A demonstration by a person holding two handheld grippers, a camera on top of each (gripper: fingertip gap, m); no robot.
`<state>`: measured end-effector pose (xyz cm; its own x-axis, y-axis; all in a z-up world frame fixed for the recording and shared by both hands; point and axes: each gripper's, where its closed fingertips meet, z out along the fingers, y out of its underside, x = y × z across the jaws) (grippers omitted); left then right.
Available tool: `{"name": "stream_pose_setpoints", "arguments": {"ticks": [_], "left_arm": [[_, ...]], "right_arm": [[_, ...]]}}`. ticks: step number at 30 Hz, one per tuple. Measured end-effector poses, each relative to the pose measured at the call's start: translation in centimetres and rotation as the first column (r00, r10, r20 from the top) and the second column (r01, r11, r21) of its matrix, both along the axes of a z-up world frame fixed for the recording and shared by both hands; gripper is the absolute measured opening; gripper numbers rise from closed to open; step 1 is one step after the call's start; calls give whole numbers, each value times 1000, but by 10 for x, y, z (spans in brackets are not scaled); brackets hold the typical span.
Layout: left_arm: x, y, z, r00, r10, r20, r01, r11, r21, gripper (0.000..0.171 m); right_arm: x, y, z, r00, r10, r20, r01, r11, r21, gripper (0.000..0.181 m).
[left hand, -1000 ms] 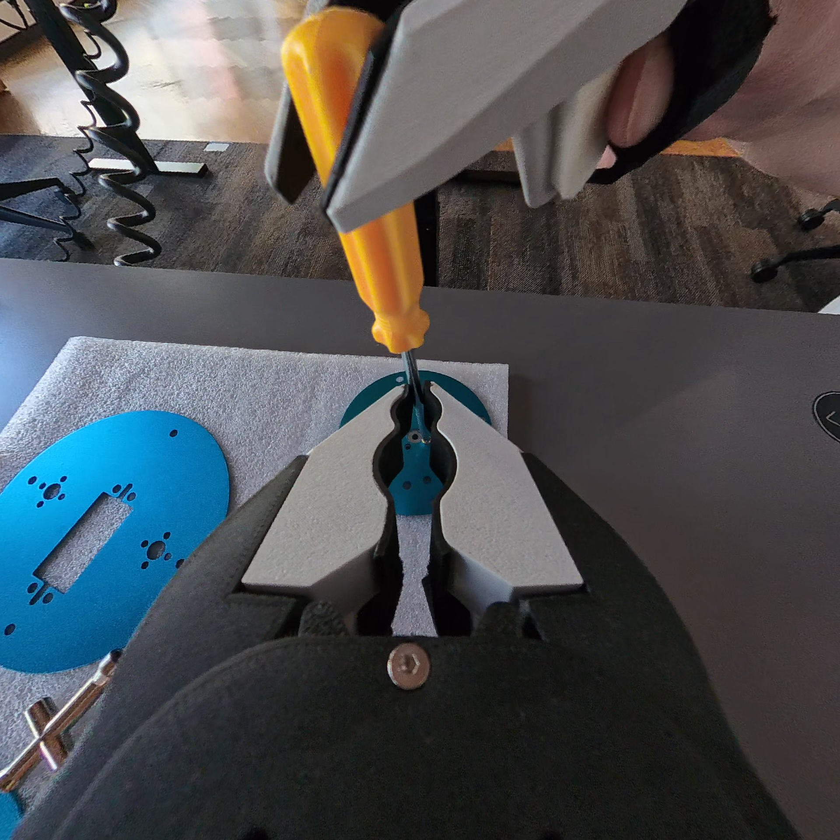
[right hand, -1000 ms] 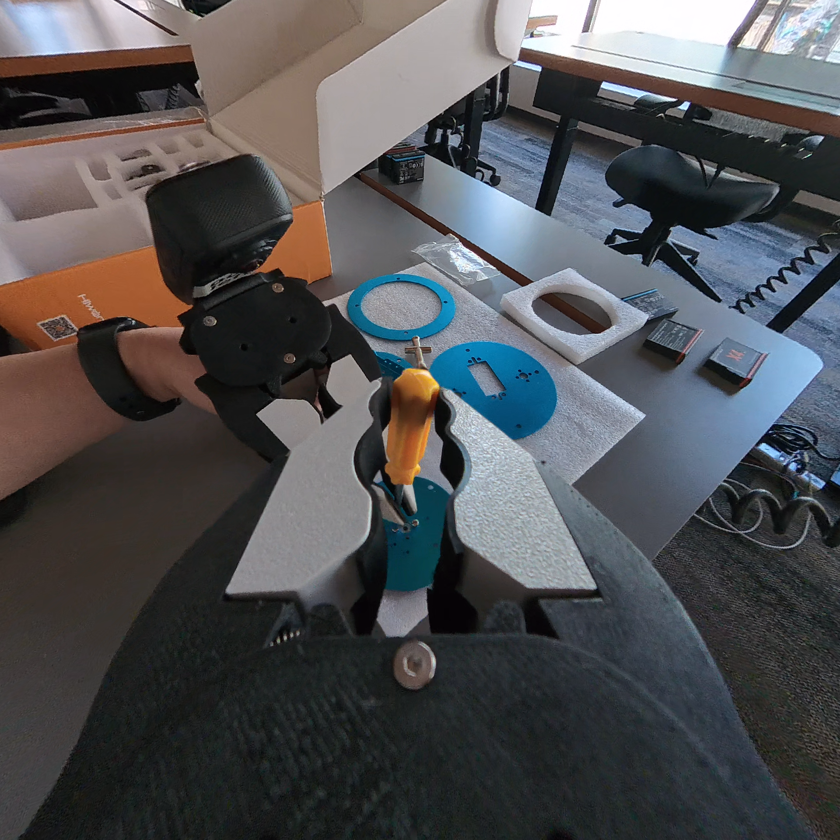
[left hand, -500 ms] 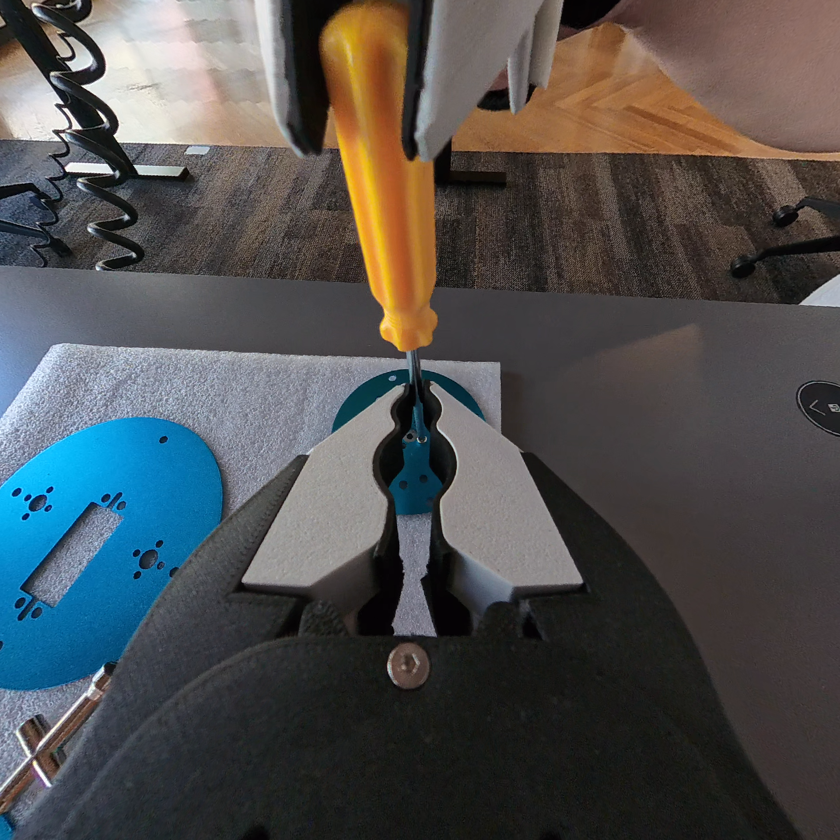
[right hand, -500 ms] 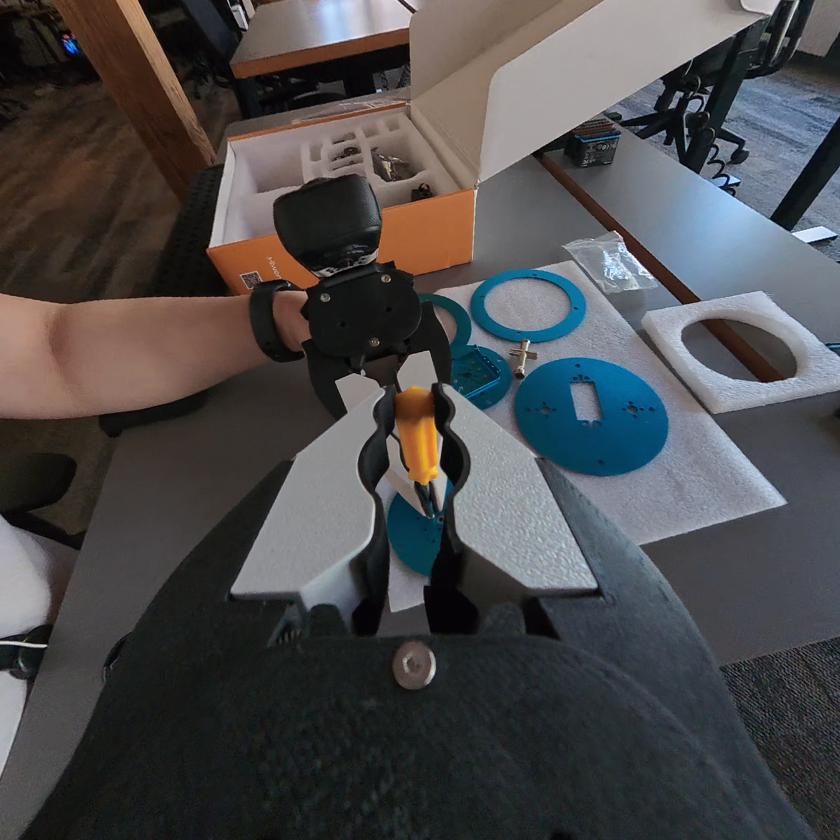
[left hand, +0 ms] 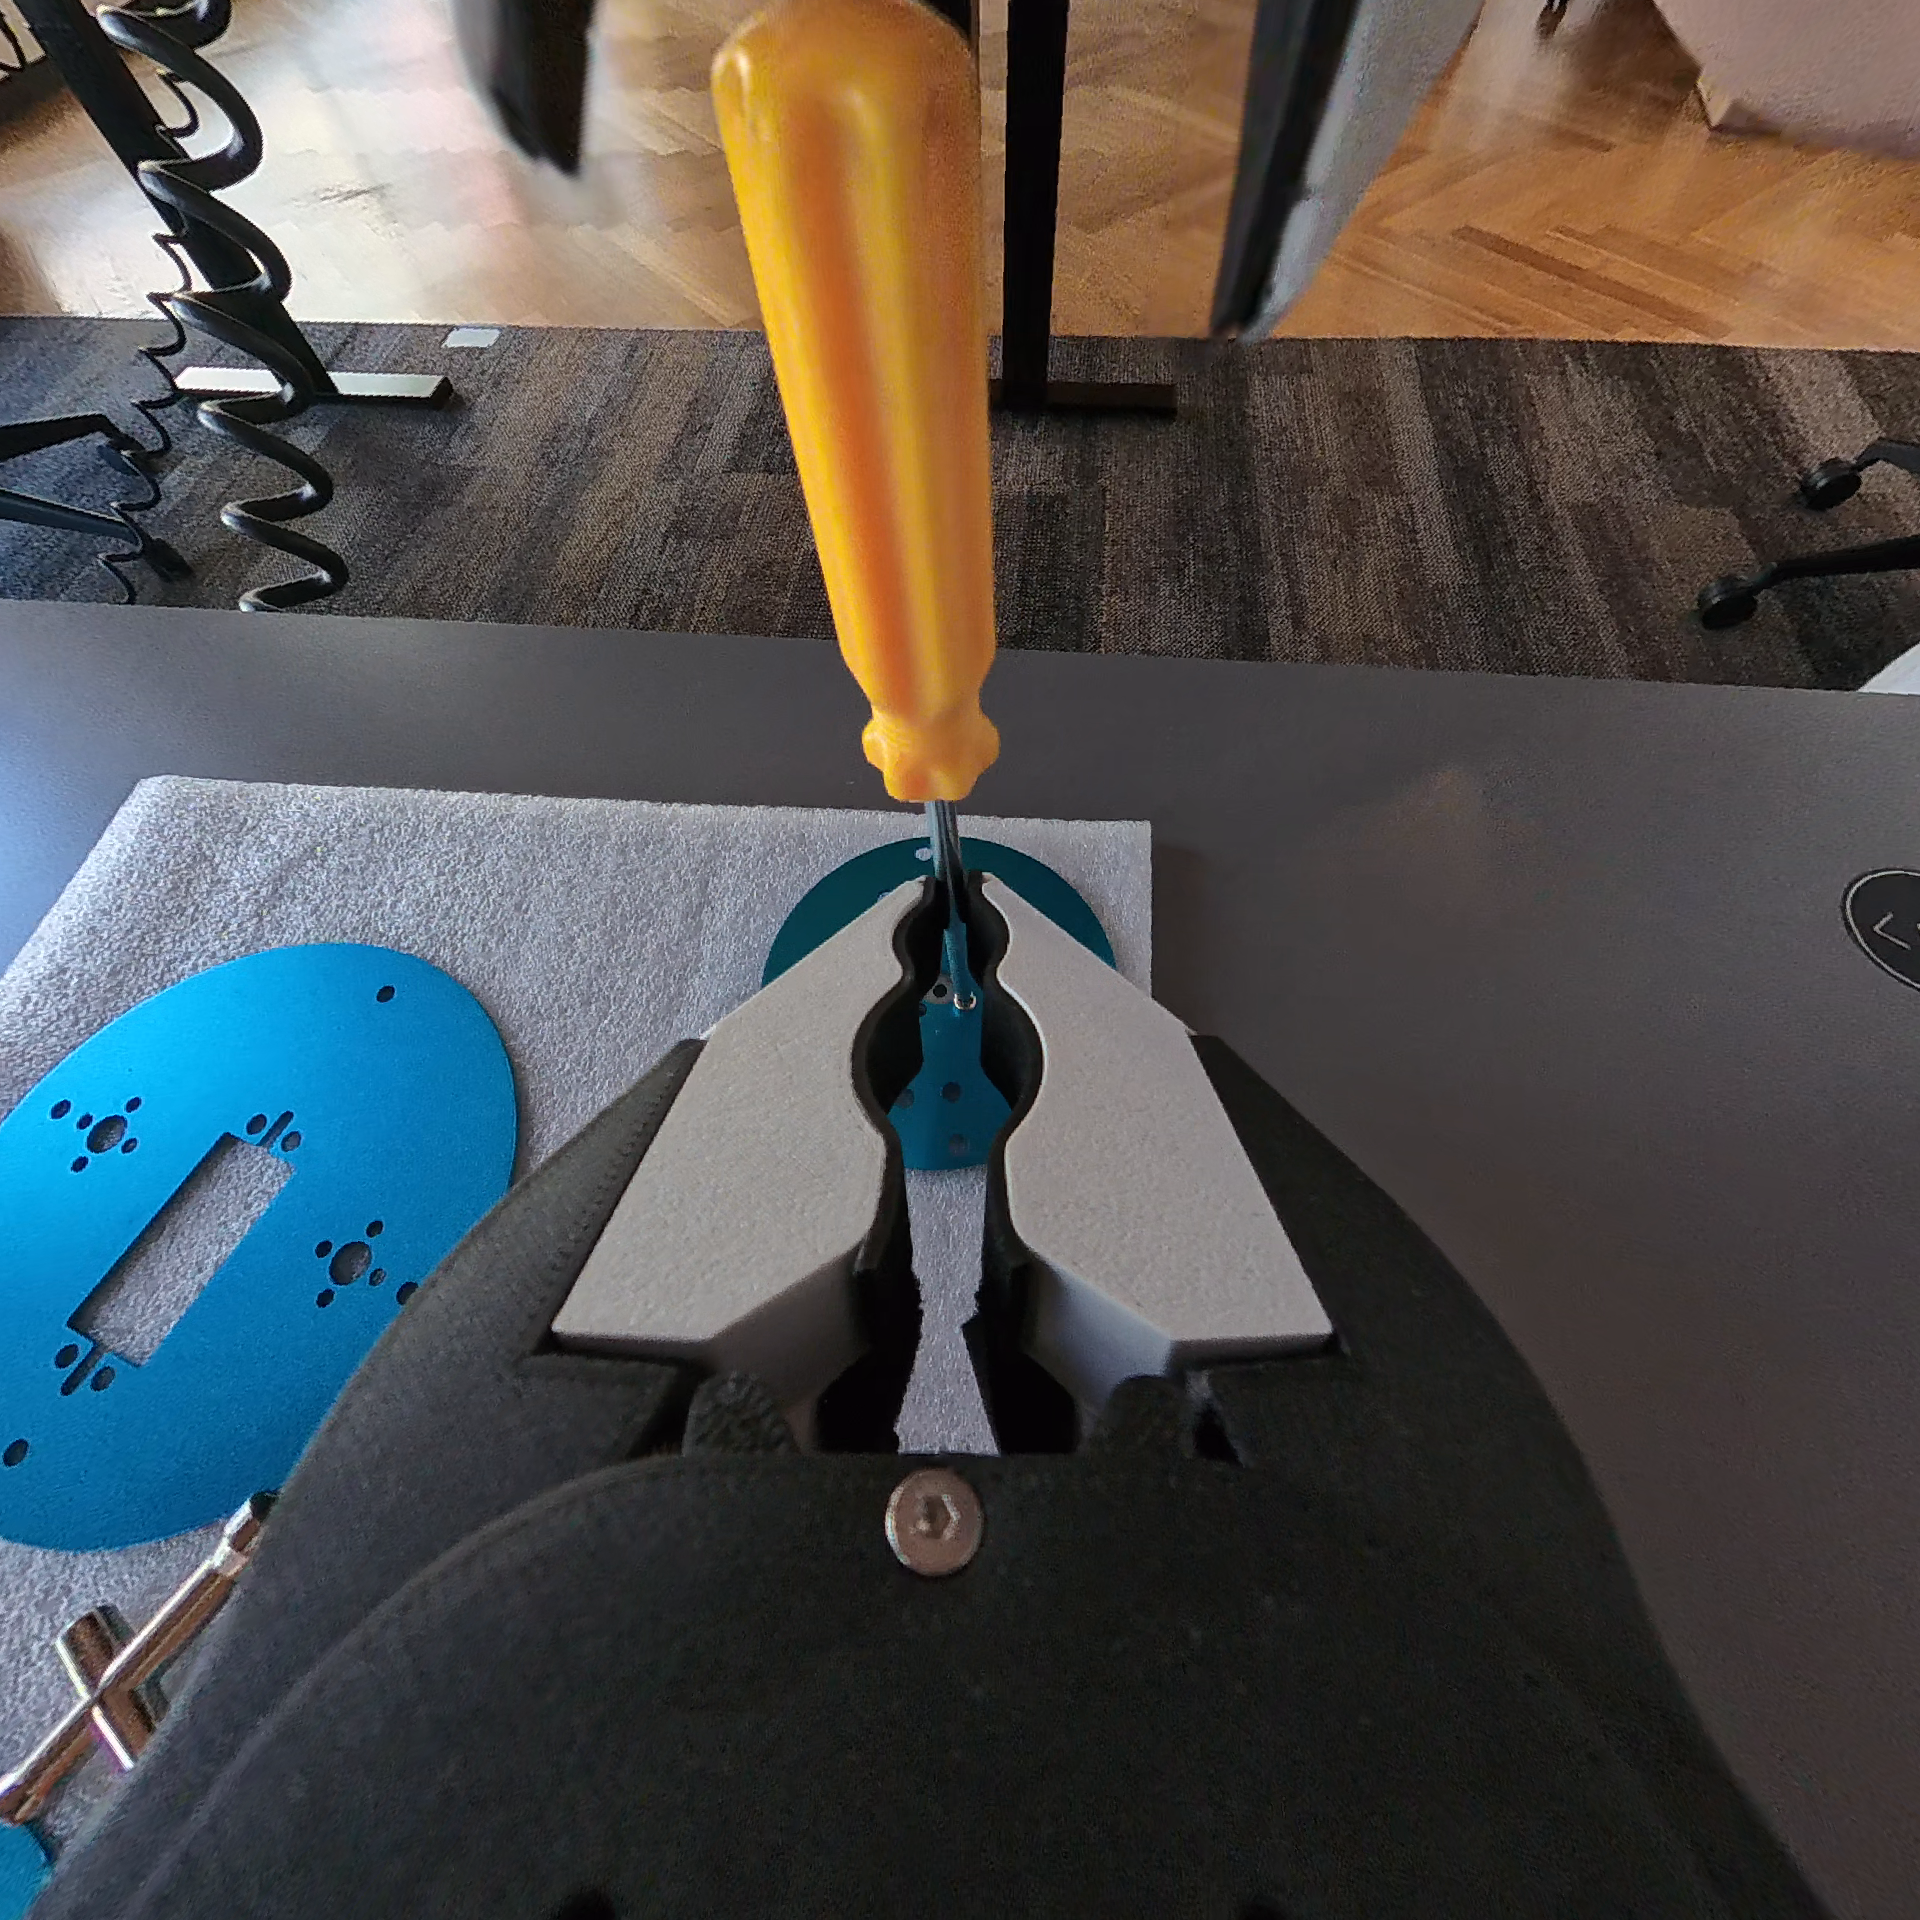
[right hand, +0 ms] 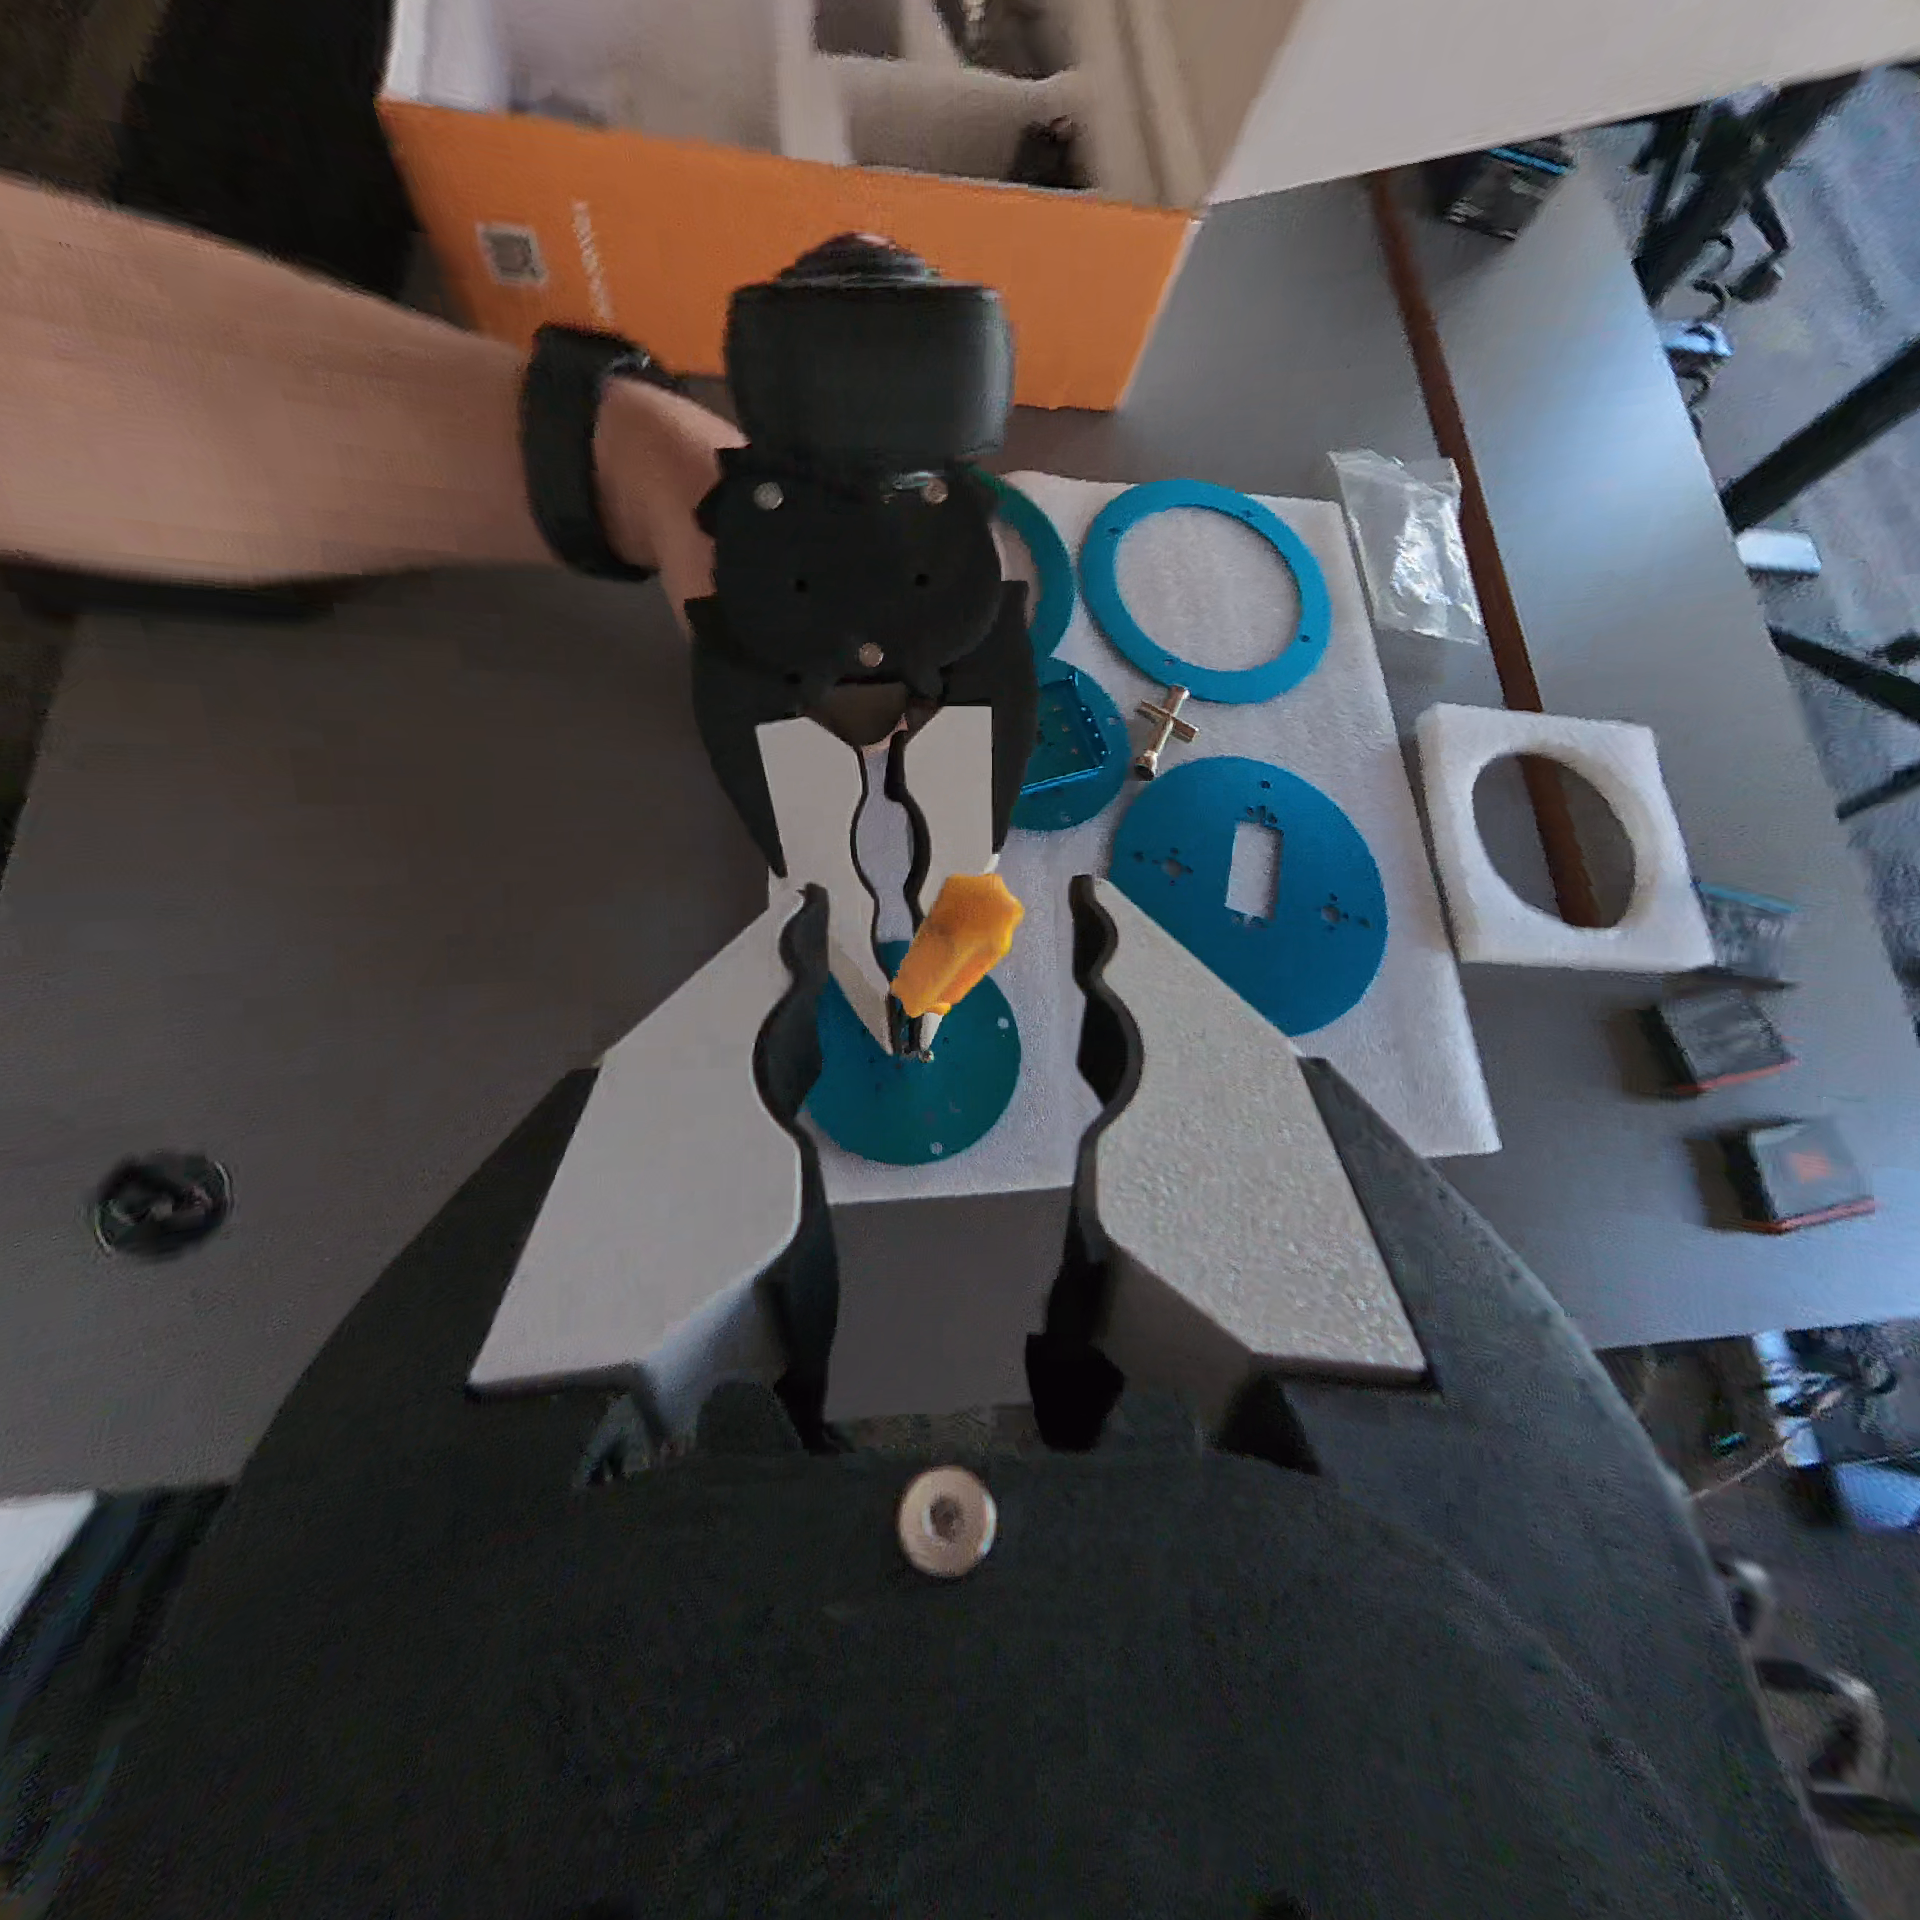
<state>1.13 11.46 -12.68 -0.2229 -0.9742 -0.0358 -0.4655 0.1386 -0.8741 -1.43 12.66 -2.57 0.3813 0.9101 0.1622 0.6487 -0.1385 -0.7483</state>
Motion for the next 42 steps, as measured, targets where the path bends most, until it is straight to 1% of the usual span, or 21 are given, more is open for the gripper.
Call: {"name": "stream_pose_setpoints", "arguments": {"ticks": [2,4,6,8,11,13,15,16,18,19,22,24,27,30,31,32,33,34,36,39,42], "left_arm": [[0,0,0,1000,-1,-1,1,1000,3,3],[1,0,0,1000,0,-1,0,1000,0,3],[1,-1,0,1000,-1,0,1,1000,2,2],[0,-2,0,1000,-7,-1,7,1000,-1,3],[-1,-2,0,1000,-8,-3,8,1000,4,3],[-3,-1,-3,1000,-4,-17,5,999,38,3],[-8,7,-14,997,34,-63,-27,994,110,33],[-11,9,-19,996,36,-87,-26,993,119,36],[-15,8,-27,991,29,-131,-16,995,103,31],[-16,7,-30,988,29,-153,-14,995,99,33],[-17,7,-32,985,34,-167,-21,997,75,31],[-17,7,-32,985,41,-170,-31,997,64,31],[-17,7,-32,984,46,-169,-36,997,64,31],[-17,7,-33,984,45,-173,-36,998,55,30],[-17,7,-33,984,45,-175,-36,998,52,29],[-17,6,-33,983,44,-176,-36,998,49,29],[-16,6,-33,983,44,-177,-36,998,47,29],[-16,7,-33,983,44,-177,-36,998,46,29],[-16,7,-33,983,45,-176,-38,998,44,29],[-16,7,-33,983,50,-175,-42,998,48,28],[-15,7,-33,984,53,-173,-45,998,52,27]], "right_arm": [[0,-1,2,989,111,96,-114,993,22,45],[-1,-3,1,959,203,198,-210,977,19,41],[1,-6,-5,906,277,320,-293,956,0,32],[2,-5,-10,862,311,399,-332,943,-19,22],[0,-6,-11,843,342,415,-335,938,-92,18],[-1,-7,-11,826,363,431,-350,930,-112,18],[-3,-9,-12,809,382,446,-367,922,-123,18],[-3,-9,-12,805,386,451,-368,921,-132,18],[-4,-10,-13,797,402,451,-375,915,-152,18],[-5,-10,-13,795,406,451,-376,913,-158,18],[-6,-7,-13,796,393,460,-353,919,-175,18],[-5,-4,-14,806,365,466,-317,931,-180,18],[-5,-1,-14,842,276,464,-214,960,-182,18],[3,4,-14,856,124,502,-51,986,-157,18],[9,5,-14,853,54,520,34,987,-157,19],[14,5,-14,846,-31,532,142,975,-169,19],[16,3,-14,838,-93,538,223,958,-180,19],[17,2,-14,831,-136,540,268,948,-173,19],[15,2,-14,823,-201,531,330,931,-158,18],[16,2,-14,789,-284,545,442,879,-181,18],[14,4,-14,755,-313,576,493,851,-183,18]]}}
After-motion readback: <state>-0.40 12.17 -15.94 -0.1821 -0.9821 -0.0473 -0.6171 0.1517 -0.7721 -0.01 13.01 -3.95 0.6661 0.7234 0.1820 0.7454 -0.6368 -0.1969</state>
